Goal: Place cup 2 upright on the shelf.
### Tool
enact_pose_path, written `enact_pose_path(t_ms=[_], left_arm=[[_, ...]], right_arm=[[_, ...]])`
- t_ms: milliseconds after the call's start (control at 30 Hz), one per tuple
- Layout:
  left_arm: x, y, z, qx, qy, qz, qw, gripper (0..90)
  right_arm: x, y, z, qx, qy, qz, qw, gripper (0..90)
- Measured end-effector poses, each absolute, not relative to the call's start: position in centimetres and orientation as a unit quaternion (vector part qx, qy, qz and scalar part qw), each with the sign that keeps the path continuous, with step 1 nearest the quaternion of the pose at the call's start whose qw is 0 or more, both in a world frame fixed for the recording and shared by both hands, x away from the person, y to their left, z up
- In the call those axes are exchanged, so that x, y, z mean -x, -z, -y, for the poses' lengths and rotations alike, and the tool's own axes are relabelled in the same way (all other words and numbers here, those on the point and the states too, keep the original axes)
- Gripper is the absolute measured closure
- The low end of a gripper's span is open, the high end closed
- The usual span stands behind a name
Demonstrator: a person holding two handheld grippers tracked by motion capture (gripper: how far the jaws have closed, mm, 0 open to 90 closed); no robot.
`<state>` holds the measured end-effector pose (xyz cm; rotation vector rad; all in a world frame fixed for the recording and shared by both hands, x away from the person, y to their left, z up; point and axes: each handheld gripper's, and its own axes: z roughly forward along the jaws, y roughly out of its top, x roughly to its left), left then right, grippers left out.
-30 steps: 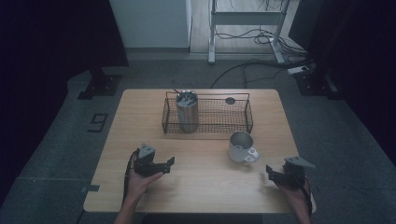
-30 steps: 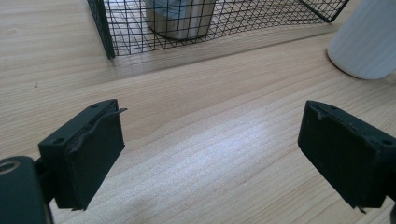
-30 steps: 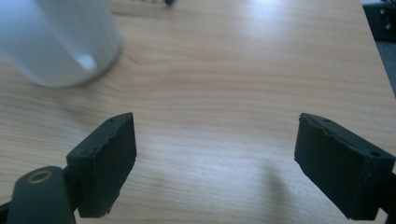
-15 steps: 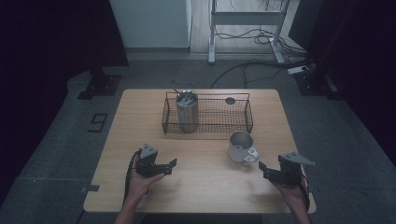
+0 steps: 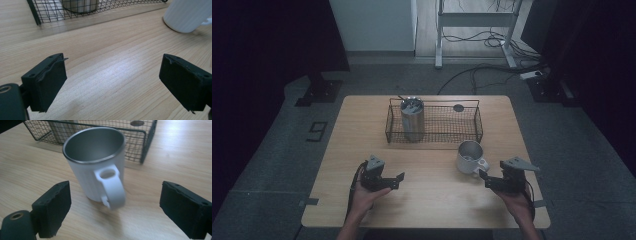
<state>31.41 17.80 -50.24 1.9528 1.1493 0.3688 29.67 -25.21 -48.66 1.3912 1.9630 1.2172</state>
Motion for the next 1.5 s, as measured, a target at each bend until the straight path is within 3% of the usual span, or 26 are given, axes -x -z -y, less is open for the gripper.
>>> enact_pose_path(t_ms=[1500], left_arm=[[-31.0, 50.5, -17.9, -0.781, -0.139, -0.451, 0.409, 8.7]], right_arm=[[-35.8, 48.7, 20.5, -0.478, -0.394, -0.757, 0.209, 0.0]])
